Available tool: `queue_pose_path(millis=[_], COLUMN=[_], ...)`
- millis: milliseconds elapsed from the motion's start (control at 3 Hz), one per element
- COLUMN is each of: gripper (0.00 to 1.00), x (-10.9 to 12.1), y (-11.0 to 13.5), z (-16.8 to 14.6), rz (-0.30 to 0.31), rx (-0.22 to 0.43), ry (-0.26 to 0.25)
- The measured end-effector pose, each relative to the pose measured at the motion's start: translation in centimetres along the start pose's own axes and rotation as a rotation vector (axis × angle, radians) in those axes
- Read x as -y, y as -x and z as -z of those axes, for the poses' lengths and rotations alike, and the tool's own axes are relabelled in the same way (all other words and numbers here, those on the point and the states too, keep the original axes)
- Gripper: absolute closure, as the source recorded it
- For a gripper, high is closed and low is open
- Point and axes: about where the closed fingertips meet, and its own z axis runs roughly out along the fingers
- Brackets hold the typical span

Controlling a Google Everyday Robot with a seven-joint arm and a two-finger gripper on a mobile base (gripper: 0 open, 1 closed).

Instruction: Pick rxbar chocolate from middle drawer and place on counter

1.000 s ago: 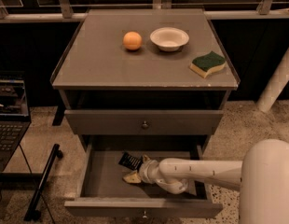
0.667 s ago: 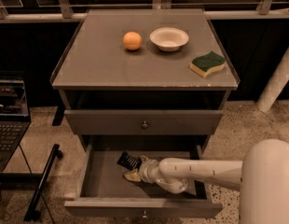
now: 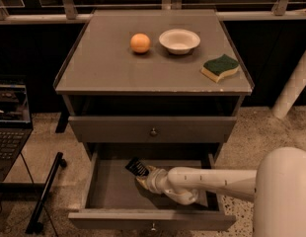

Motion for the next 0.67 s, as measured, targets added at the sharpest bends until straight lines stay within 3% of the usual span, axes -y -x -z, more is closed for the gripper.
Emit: queue_pose_path(millis=[333, 667], gripper=[1.0, 1.0], x=[0.0, -0.67], y=[0.2, 0.11], z=[0.18, 0.14], rz=[0.0, -0.003], rx=[0.0, -0.004], ry=[0.0, 0.058])
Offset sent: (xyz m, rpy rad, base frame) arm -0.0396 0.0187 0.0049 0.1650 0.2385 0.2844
